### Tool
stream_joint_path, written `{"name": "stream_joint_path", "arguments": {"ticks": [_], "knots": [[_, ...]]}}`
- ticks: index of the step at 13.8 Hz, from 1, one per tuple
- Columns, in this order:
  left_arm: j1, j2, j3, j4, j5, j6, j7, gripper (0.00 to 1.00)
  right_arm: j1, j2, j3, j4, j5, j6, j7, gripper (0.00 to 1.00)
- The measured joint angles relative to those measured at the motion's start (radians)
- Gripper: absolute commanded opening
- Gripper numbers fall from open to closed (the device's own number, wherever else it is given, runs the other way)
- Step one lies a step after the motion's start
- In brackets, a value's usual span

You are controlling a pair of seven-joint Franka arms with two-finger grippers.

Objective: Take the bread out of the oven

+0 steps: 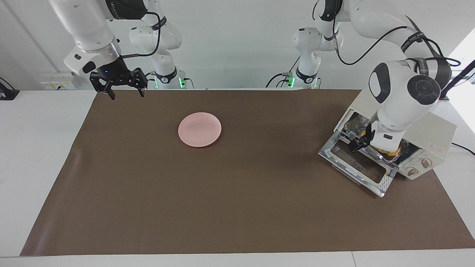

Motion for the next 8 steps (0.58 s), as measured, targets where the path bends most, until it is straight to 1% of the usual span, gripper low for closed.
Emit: {"name": "stream_joint_path", "arguments": {"ticks": [3, 8], "knots": [[0.005, -0.05, 0.016, -0.144, 0.003, 0.086, -0.016, 1.0, 0.0, 0.0, 0.0, 0.0, 0.0, 0.0, 0.0, 1.0], [0.011, -0.123, 0.017, -0.284, 0.008, 0.154, -0.023, 1.0, 0.0, 0.0, 0.0, 0.0, 0.0, 0.0, 0.0, 1.0]]}}
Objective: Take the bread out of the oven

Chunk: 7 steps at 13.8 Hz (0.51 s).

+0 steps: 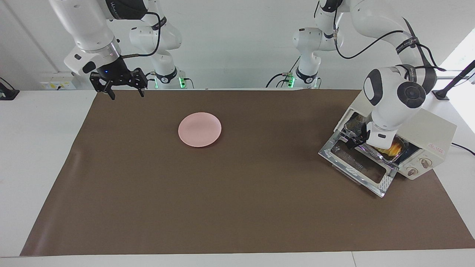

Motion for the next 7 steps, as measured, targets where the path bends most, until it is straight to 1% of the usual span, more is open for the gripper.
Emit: {"name": "stream_joint_path", "arguments": {"ticks": [3, 5, 7], "knots": [[0.002, -0.018, 0.001, -0.057, 0.001, 0.05, -0.021, 1.0, 0.0, 0.0, 0.0, 0.0, 0.0, 0.0, 0.0, 1.0], [0.001, -0.018, -0.001, -0.079, 0.001, 0.074, -0.04, 0.91, 0.0, 0.0, 0.0, 0.0, 0.0, 0.0, 0.0, 1.0], [0.0, -0.019, -0.002, -0.101, 0.001, 0.094, -0.048, 0.79, 0.0, 0.0, 0.0, 0.0, 0.0, 0.0, 0.0, 1.0]]}}
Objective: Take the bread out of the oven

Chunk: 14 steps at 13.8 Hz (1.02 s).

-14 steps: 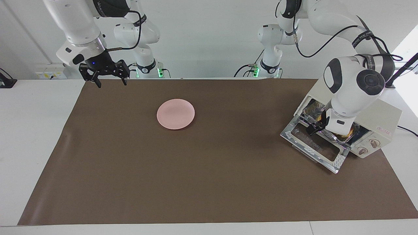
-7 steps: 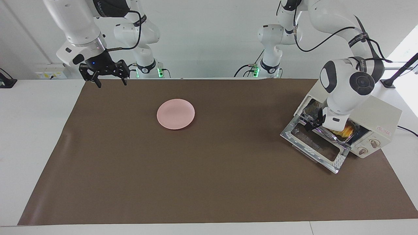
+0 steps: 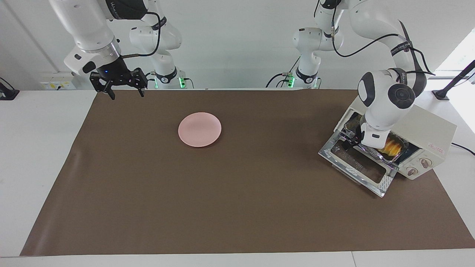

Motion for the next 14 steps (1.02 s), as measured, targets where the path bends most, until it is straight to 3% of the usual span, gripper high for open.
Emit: {"name": "stream_joint_path", "arguments": {"ticks": [2, 4, 5, 7, 14], "knots": [[0.001, -0.001, 0.002, -0.024, 0.0, 0.02, -0.001, 0.76, 0.0, 0.0, 0.0, 0.0, 0.0, 0.0, 0.0, 1.0], [0.001, -0.004, 0.003, -0.041, 0.0, 0.029, -0.001, 0.58, 0.0, 0.0, 0.0, 0.0, 0.0, 0.0, 0.0, 1.0], [0.001, -0.007, 0.003, -0.049, 0.0, 0.034, -0.001, 0.42, 0.0, 0.0, 0.0, 0.0, 0.0, 0.0, 0.0, 1.0], [0.001, -0.013, 0.003, -0.063, 0.0, 0.038, -0.001, 0.0, 0.0, 0.0, 0.0, 0.0, 0.0, 0.0, 0.0, 1.0], [-0.02, -0.022, -0.018, -0.032, 0.001, 0.061, 0.019, 0.0, 0.0, 0.0, 0.0, 0.0, 0.0, 0.0, 0.0, 1.0]]}}
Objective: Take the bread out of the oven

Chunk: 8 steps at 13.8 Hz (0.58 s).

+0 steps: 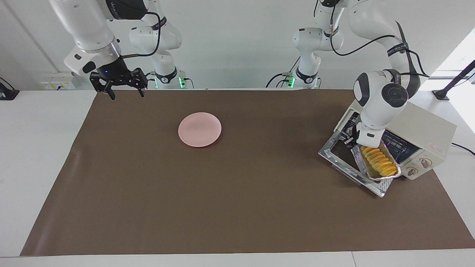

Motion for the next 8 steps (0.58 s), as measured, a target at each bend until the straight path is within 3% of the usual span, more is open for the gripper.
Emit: {"name": "stream_joint_path", "arguments": {"ticks": [8], "knots": [[-0.352, 0.081, -0.014, 0.237, -0.053, -0.031, -0.009, 0.0, 0.0, 0.0, 0.0, 0.0, 0.0, 0.0, 0.0, 1.0]]}}
